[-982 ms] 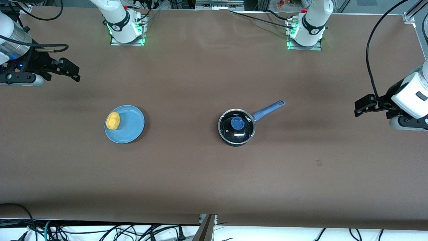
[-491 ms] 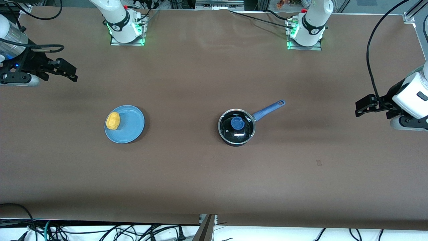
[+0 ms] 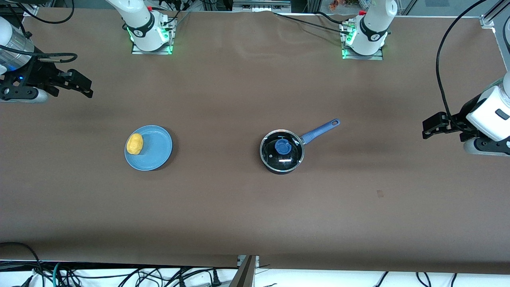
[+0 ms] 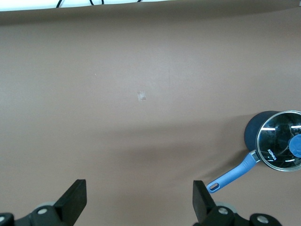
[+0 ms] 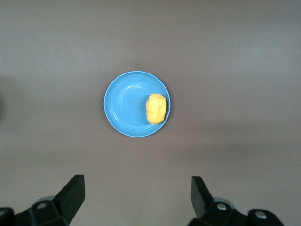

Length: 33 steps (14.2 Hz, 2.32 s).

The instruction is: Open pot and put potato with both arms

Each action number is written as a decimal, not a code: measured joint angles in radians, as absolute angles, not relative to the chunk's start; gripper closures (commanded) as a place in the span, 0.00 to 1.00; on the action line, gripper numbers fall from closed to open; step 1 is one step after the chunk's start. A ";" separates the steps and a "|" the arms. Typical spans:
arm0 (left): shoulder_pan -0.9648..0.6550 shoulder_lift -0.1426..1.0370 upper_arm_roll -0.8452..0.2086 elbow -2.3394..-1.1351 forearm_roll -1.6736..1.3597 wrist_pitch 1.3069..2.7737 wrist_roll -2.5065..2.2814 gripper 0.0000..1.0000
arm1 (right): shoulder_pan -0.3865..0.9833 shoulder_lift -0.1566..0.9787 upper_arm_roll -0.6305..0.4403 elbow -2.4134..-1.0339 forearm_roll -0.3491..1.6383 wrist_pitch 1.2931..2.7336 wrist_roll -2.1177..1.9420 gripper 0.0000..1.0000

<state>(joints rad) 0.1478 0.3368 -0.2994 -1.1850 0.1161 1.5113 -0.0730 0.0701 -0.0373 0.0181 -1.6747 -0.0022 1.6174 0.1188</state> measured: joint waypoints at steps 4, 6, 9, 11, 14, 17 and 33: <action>0.120 0.337 -0.305 -1.185 0.116 1.511 -0.147 0.00 | 0.070 -0.037 0.018 -1.675 -0.002 1.621 0.119 0.00; 0.090 0.337 -0.308 -1.186 0.116 1.511 -0.198 0.00 | 0.071 -0.037 0.017 -1.675 -0.002 1.622 0.119 0.00; 0.033 0.337 -0.311 -1.188 0.116 1.511 -0.308 0.01 | 0.071 -0.037 0.017 -1.675 -0.002 1.622 0.119 0.00; -0.018 0.342 -0.313 -1.194 0.116 1.511 -0.420 0.02 | 0.071 -0.037 0.017 -1.675 -0.002 1.622 0.119 0.00; -0.102 0.374 -0.316 -1.204 0.115 1.512 -0.579 0.03 | 0.072 -0.037 0.017 -1.676 -0.002 1.623 0.119 0.00; -0.175 0.444 -0.315 -1.211 0.116 1.568 -0.698 0.04 | 0.072 -0.037 0.016 -1.676 -0.002 1.623 0.119 0.00; -0.333 0.565 -0.315 -1.501 0.200 2.101 -1.133 0.07 | 0.071 -0.007 0.001 -1.676 -0.003 1.657 0.118 0.00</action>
<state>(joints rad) -0.3333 0.5654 -0.3147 -1.5008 0.2004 2.1013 -1.1332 0.0708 -0.0073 0.0015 -1.6765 -0.0027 1.6573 0.1176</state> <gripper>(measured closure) 0.057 0.000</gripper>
